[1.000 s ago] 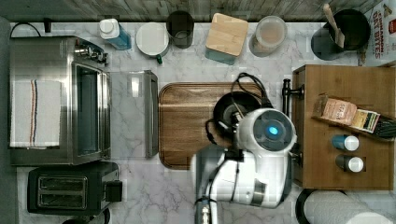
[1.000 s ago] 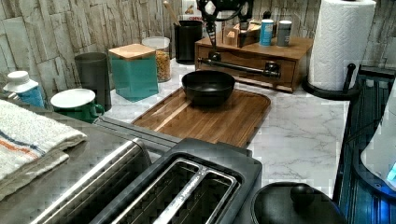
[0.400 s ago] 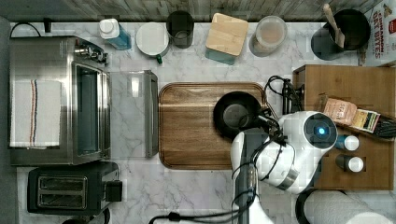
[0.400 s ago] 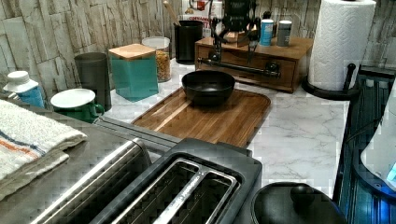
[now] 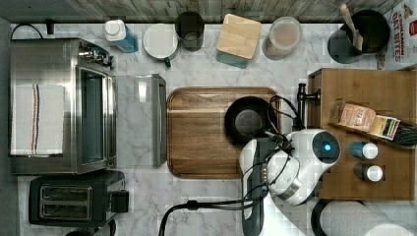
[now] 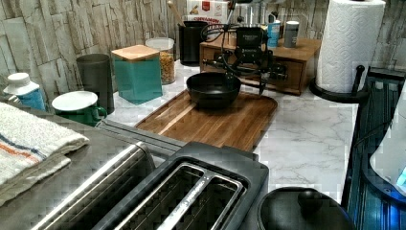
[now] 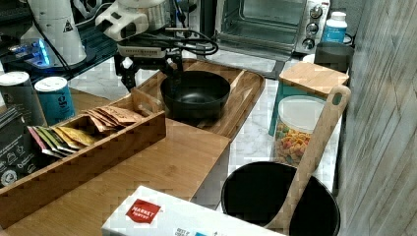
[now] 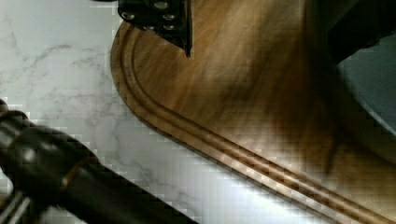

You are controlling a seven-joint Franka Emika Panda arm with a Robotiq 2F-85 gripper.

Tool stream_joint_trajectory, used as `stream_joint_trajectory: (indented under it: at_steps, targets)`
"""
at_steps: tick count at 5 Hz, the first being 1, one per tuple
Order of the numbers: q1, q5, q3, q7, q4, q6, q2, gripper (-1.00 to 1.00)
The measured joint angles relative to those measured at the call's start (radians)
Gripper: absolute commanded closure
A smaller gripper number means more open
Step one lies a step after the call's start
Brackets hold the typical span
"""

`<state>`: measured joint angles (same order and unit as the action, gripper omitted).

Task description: Pick up the bowl.

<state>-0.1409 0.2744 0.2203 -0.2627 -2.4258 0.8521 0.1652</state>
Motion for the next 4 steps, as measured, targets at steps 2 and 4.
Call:
stream_joint_trajectory:
  at_steps: [2, 4]
  targets:
    - [0.001, 0.001, -0.017, 0.000, -0.070, 0.143, -0.040, -1.00]
    - [0.002, 0.046, -0.019, 0.000, -0.068, 0.136, -0.044, 1.00]
